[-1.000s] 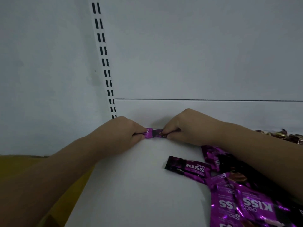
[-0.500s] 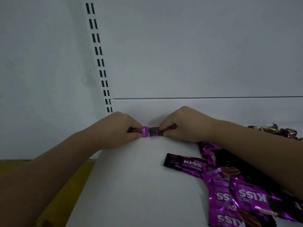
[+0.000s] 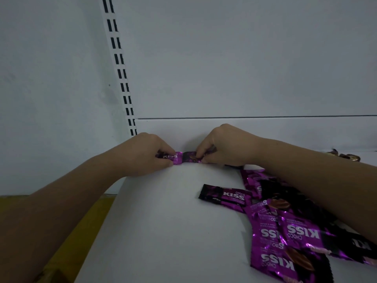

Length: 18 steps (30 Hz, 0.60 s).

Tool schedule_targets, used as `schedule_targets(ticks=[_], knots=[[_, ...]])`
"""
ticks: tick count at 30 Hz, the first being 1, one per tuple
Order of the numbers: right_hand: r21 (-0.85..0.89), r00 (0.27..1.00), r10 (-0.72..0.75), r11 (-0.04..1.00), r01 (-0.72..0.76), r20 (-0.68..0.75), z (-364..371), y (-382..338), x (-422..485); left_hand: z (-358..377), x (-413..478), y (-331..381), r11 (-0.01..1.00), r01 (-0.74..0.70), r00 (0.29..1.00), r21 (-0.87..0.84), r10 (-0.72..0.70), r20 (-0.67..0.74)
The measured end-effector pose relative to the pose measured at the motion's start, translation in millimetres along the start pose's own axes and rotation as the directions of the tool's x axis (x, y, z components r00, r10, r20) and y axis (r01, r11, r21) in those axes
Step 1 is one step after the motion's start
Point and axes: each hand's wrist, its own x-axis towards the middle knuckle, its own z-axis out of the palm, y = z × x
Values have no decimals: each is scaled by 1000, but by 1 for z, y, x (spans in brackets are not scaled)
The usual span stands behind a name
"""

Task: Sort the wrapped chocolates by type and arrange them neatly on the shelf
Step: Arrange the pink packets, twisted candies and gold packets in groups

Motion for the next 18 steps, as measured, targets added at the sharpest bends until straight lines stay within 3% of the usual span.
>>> schedule_targets(ticks=[6, 10, 13, 15, 18], knots=[[75, 1000, 9, 997, -10, 8, -4, 0, -1, 0, -3, 2, 1000, -6, 1000, 2, 6, -26], [107, 997, 63, 993, -58, -44, -31, 9, -11, -7, -3, 9, 1000, 25, 991, 0, -25, -129], [-2, 988, 103, 995, -103, 117, -48, 24, -23, -13, -4, 37, 999, -49, 989, -20, 46, -138], [-75, 962, 133, 990, -118, 239, -50, 30, -31, -12, -6, 62, 989, -149, 987, -16, 148, -65], [-156, 930, 151, 982, -103, 336, -44, 33, -40, -5, -8, 90, 974, -223, 959, -31, 225, 171]])
